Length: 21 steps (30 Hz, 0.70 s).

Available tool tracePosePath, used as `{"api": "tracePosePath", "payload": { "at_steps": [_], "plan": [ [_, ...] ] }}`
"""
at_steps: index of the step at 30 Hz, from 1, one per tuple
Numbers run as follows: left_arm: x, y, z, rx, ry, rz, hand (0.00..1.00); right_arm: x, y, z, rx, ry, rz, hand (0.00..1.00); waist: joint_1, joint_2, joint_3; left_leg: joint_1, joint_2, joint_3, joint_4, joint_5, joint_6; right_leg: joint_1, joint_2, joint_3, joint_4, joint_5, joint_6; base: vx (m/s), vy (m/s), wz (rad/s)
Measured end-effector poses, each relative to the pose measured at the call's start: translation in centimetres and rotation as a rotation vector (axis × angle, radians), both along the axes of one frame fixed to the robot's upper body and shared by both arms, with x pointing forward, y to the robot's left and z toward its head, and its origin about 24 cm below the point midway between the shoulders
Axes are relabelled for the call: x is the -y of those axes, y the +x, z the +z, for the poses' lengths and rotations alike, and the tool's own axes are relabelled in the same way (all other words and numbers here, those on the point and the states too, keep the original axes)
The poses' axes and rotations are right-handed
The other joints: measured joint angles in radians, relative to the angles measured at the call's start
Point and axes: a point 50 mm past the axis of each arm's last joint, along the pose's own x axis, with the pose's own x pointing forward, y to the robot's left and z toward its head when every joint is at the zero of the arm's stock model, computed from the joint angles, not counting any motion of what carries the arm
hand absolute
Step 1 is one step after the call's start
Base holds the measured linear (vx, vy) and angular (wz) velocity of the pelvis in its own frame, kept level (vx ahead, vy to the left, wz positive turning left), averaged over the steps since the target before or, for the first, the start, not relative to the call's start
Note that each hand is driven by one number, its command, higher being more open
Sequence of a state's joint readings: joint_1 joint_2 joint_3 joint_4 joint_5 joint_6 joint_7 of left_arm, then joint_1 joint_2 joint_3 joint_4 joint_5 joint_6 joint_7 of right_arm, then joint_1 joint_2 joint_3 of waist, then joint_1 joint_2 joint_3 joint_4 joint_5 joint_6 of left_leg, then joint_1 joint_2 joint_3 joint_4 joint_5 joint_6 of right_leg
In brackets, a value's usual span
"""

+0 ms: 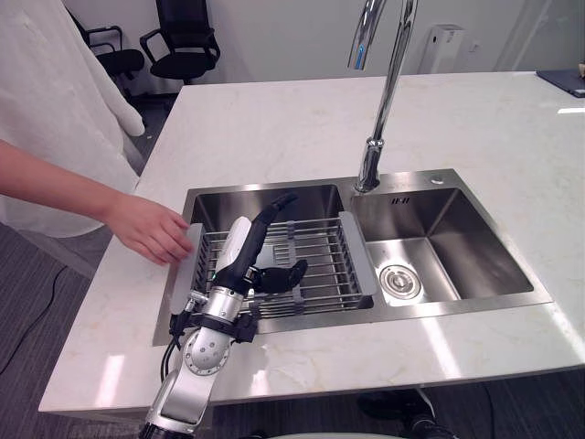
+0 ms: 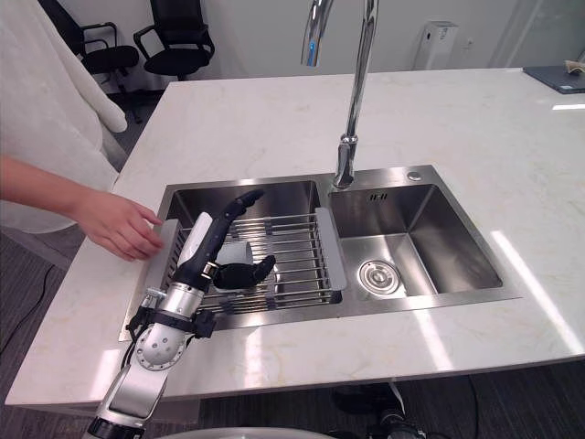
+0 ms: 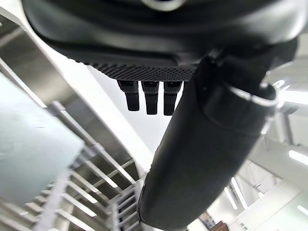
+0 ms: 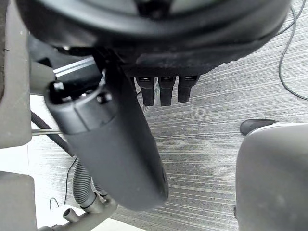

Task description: Walk over to the sink, pick up the cup, carry it to the dishwasher, place the cup inside the dishwasher, then close the dishwasher door

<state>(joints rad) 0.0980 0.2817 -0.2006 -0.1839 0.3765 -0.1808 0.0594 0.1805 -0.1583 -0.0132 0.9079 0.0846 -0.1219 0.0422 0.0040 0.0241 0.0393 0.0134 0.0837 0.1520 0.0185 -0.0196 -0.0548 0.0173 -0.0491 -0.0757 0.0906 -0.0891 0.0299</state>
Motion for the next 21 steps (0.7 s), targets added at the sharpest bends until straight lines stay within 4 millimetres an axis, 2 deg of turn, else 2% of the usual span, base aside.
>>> {"api": "tracePosePath", "payload": {
  "at_steps": [5,11,21],
  "plan": [
    [-1.5,0.3,-0.7,-0.027,0.049,0.054,0.9,-0.1,0.0,0.0,-0.002,0.0,0.015,0.9,0.002,0.0,0.0,0.0,-0.02,0.002,-0.022,0.019,0.015,0.01,-0.015,0.004,-0.049,0.037,0.014,-0.05,0.058,-0.01],
    [-3.4,0.5,-0.6,-0.022,0.08,0.138,0.9,-0.1,0.0,0.0,-0.003,-0.004,0.026,0.9,0.005,-0.002,-0.001,0.005,-0.032,0.001,-0.051,0.036,0.024,0.015,-0.024,0.003,-0.078,0.055,0.021,-0.01,0.019,0.0],
    [-3.9,0.6,-1.4,-0.042,0.164,0.16,0.9,-0.2,0.3,0.1,0.008,-0.009,0.042,0.9,0.005,-0.01,-0.004,0.008,-0.033,0.0,-0.061,0.036,0.024,0.016,-0.023,0.003,-0.085,0.056,0.022,0.0,0.0,0.0]
  ]
}}
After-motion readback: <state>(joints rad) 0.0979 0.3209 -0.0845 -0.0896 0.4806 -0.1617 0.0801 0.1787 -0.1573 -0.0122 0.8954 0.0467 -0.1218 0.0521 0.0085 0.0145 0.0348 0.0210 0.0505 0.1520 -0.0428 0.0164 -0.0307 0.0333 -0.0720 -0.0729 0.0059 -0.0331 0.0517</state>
